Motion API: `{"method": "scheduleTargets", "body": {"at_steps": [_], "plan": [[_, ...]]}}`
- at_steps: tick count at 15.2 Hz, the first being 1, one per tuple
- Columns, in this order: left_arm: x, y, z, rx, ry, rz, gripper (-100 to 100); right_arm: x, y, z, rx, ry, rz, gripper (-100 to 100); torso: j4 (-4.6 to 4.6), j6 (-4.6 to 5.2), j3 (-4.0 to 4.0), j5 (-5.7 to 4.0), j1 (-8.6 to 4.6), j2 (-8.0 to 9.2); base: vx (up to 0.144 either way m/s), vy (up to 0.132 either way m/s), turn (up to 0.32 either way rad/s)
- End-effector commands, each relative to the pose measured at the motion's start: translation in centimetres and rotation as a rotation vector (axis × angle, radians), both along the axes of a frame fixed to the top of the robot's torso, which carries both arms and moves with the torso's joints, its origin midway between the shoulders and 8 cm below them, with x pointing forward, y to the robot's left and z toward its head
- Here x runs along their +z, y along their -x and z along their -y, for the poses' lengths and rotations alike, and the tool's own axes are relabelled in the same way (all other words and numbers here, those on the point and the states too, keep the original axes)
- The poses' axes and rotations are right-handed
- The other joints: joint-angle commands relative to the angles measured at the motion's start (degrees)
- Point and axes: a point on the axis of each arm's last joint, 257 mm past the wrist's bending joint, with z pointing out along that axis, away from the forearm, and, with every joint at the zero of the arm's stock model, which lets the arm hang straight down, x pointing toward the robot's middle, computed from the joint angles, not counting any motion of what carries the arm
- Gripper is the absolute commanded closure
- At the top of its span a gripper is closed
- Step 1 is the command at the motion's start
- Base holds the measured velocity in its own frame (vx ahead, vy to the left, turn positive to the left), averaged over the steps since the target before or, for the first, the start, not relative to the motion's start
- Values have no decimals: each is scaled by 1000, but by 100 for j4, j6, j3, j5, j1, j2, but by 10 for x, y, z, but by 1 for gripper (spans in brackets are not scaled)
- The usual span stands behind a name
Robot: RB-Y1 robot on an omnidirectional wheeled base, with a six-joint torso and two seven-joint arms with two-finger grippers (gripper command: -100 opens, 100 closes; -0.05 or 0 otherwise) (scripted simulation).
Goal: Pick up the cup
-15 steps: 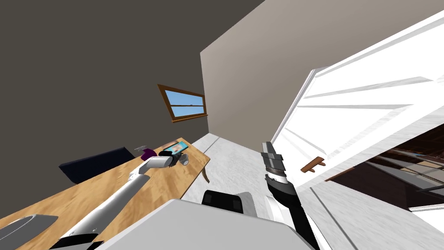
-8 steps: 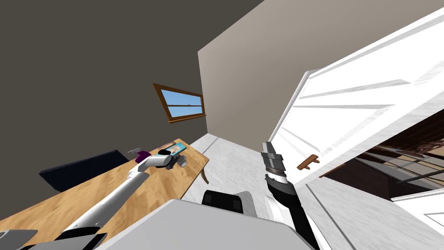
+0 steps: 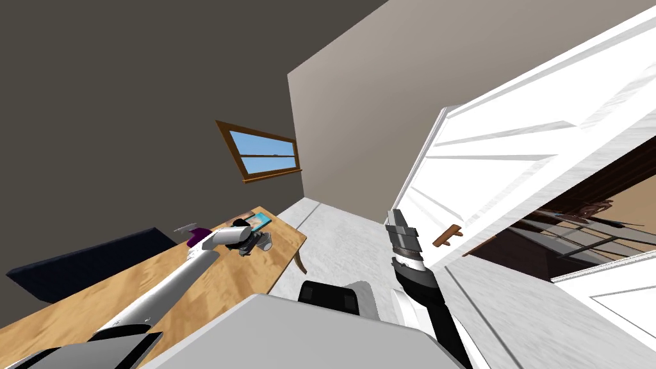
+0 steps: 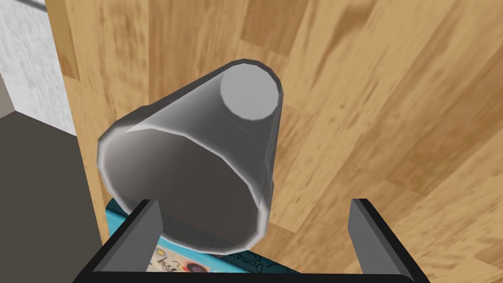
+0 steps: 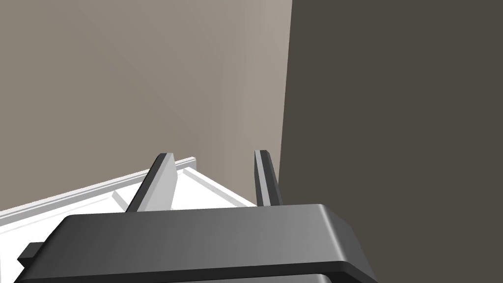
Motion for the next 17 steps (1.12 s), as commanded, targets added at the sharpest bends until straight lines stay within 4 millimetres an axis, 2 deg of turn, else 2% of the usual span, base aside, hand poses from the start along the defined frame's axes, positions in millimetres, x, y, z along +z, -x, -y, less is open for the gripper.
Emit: {"method": "scheduleTargets", "body": {"at_steps": [1, 6, 7, 11, 12, 13, 17], "plan": [[-1, 7, 0, 7, 14, -29, -100, 0, 0, 0, 0, 0, 0, 0, 0, 0, 0, 0, 0, 0, 16, 2, -53], [-4, 23, 1, 27, 55, -98, -100, 0, 0, 0, 0, 0, 0, 0, 0, -1, 1, 0, 0, 2, 15, 2, -47], [-3, 19, 0, 22, 45, -80, -100, 0, 0, 0, 0, 0, 0, 0, 0, -1, 1, 0, 0, 2, 10, 2, -17], [-26, 23, 0, 48, 48, -82, -100, 0, 0, 0, 0, 0, 0, 0, 2, 0, 8, 4, 14, 14, -18, 35, -92], [-20, 23, -1, 42, 49, -85, -100, 0, 0, 0, 0, 0, 0, 0, 3, -1, 9, 5, 17, 17, -17, 26, -31], [-22, 23, -1, 43, 48, -83, 100, 0, 0, 0, 0, 0, 0, 0, 3, -3, 9, 4, 13, 16, -6, 10, -3], [-22, 23, 0, 44, 50, -83, 100, 0, 0, 0, 0, 0, 0, 0, 2, -1, 4, -1, 1, 7, -1, 1, 3]]}}
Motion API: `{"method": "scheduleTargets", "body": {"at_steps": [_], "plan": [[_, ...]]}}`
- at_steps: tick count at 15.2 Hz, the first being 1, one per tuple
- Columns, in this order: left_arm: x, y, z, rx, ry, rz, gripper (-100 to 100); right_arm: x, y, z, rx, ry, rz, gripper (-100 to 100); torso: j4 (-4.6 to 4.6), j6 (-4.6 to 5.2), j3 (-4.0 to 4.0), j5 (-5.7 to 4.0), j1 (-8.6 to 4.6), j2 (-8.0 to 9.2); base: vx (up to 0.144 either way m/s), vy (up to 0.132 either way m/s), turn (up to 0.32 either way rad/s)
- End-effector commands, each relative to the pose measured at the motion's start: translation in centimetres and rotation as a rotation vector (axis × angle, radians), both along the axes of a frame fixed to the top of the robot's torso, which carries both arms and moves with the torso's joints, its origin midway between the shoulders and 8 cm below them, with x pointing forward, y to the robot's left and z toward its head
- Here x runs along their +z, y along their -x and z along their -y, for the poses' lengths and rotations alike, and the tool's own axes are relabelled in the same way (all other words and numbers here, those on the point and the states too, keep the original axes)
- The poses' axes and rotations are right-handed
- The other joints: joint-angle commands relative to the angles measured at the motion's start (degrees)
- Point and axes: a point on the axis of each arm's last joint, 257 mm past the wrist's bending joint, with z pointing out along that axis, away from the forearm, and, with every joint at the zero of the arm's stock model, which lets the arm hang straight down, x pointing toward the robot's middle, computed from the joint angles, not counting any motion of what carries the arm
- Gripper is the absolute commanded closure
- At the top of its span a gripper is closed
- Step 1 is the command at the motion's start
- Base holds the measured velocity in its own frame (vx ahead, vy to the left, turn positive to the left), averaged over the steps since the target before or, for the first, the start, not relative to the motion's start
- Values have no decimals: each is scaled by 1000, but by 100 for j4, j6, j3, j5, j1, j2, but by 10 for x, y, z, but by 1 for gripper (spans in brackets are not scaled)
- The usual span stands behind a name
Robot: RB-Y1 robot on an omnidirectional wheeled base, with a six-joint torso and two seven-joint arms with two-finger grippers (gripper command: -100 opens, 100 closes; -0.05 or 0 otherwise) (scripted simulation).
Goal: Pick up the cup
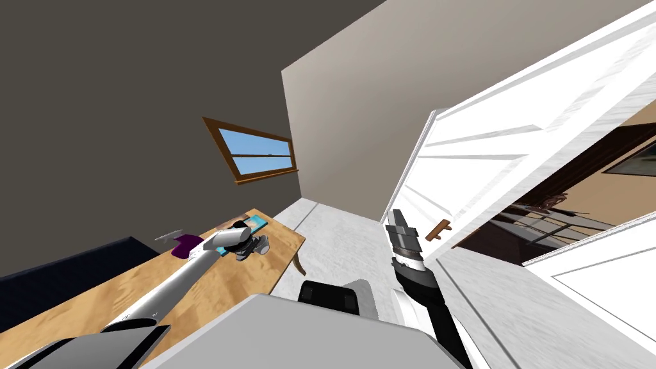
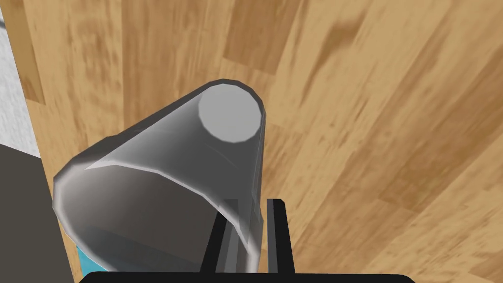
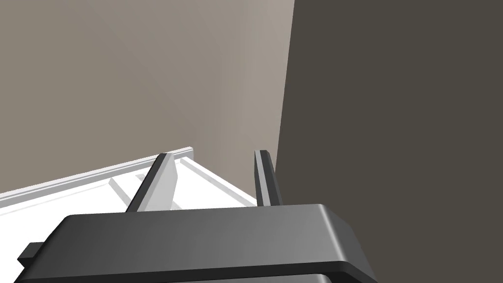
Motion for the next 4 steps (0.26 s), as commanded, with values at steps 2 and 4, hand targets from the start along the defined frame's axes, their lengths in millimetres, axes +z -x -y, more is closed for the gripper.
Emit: {"method": "scheduleTargets", "body": {"at_steps": [2, 4], "plan": [[12, -2, 0, -12, -1, 0, 100, 0, 0, 0, 0, 0, 0, 0, 1, -5, 1, -4, -5, -1, 15, -25, 115], [12, -2, -1, -12, -2, 1, 100, 0, 0, 0, 0, 0, 0, 0, 2, -2, 0, -7, -20, -4, 23, -40, 64]]}}
